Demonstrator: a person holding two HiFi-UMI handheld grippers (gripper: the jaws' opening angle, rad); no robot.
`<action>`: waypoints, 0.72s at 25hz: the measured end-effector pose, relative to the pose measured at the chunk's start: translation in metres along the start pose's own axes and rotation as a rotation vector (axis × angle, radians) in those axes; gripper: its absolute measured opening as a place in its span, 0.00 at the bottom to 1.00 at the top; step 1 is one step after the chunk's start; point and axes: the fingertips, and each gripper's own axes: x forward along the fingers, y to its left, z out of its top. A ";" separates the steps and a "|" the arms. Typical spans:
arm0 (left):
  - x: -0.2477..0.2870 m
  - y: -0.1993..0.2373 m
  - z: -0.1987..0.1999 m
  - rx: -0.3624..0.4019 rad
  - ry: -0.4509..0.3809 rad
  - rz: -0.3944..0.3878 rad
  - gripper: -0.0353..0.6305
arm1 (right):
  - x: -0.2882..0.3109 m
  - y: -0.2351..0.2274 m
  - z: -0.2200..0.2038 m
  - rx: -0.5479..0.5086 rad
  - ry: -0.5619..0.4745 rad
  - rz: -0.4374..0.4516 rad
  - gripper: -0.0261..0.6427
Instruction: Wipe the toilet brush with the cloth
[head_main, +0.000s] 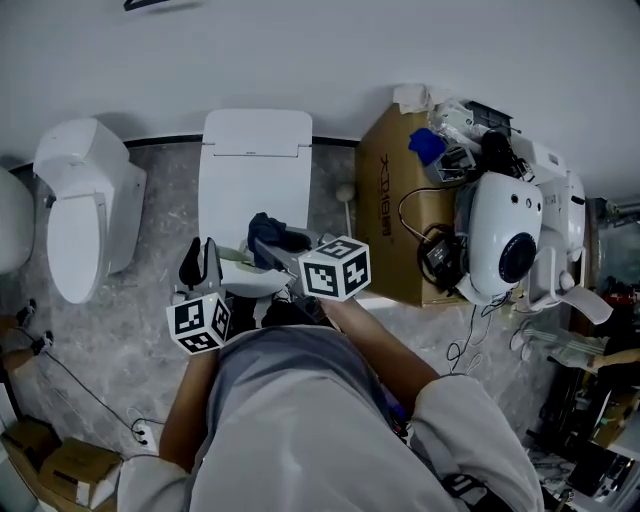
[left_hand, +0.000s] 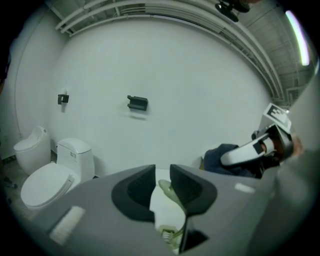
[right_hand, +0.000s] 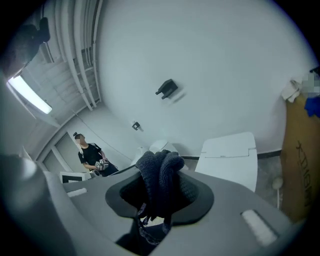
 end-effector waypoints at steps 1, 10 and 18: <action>-0.003 0.001 0.004 -0.001 -0.007 0.008 0.05 | -0.005 -0.002 0.003 -0.023 -0.012 -0.017 0.20; -0.044 -0.002 0.049 -0.003 -0.074 0.025 0.05 | -0.056 -0.004 0.019 -0.225 -0.069 -0.129 0.20; -0.071 -0.024 0.095 -0.069 -0.134 -0.046 0.05 | -0.110 0.007 0.050 -0.359 -0.155 -0.190 0.20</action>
